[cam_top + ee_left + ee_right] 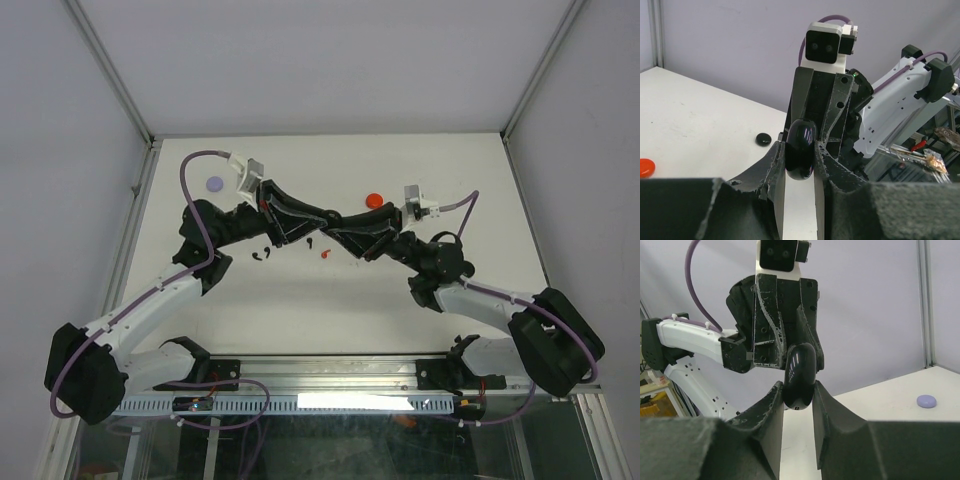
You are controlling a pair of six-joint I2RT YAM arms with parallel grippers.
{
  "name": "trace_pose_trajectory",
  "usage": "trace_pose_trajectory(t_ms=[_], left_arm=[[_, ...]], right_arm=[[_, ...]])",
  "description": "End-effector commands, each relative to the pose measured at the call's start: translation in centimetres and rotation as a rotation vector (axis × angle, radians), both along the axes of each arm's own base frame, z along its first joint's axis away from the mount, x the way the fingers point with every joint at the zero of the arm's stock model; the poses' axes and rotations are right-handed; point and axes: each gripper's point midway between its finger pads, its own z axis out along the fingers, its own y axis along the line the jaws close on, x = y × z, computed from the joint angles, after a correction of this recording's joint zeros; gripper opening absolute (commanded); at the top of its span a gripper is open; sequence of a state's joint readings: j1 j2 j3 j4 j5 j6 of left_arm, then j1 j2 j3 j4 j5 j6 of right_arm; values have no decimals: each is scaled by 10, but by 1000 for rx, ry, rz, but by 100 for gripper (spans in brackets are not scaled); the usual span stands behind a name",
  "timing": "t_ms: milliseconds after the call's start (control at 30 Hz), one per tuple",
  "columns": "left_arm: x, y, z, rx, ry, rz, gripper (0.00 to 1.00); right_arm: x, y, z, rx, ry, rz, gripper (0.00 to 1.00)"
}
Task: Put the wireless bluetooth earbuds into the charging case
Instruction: Pick up the charging case at the center of the board.
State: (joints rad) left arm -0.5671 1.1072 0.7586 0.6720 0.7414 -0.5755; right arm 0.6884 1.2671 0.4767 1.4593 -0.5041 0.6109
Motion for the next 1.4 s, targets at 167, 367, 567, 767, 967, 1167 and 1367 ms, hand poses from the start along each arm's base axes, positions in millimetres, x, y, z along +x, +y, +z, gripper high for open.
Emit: trace_pose_trajectory(t_ms=[167,367,567,767,967,1167,1367], left_arm=[[-4,8,-3,212,-80,27,6],[-7,12,-8,349,-85,1,7],[-13,12,-6,404,-120,-50,7],[-16,10,-7,426,-146,-97,9],[-17,7,-7,433,-162,-104,9],[-18,6,-5,432,-175,-104,9],[-18,6,-5,437,-180,-99,9]], right_arm=[[-8,-3,7,-173,-162,11,50],[-8,0,1,-338,-221,11,57],[-10,0,0,-403,-238,24,57],[-10,5,-1,-415,-221,64,52],[-14,10,-3,-423,-214,121,46],[-17,13,-10,-436,-196,162,42],[-16,15,-14,-444,-182,178,33]])
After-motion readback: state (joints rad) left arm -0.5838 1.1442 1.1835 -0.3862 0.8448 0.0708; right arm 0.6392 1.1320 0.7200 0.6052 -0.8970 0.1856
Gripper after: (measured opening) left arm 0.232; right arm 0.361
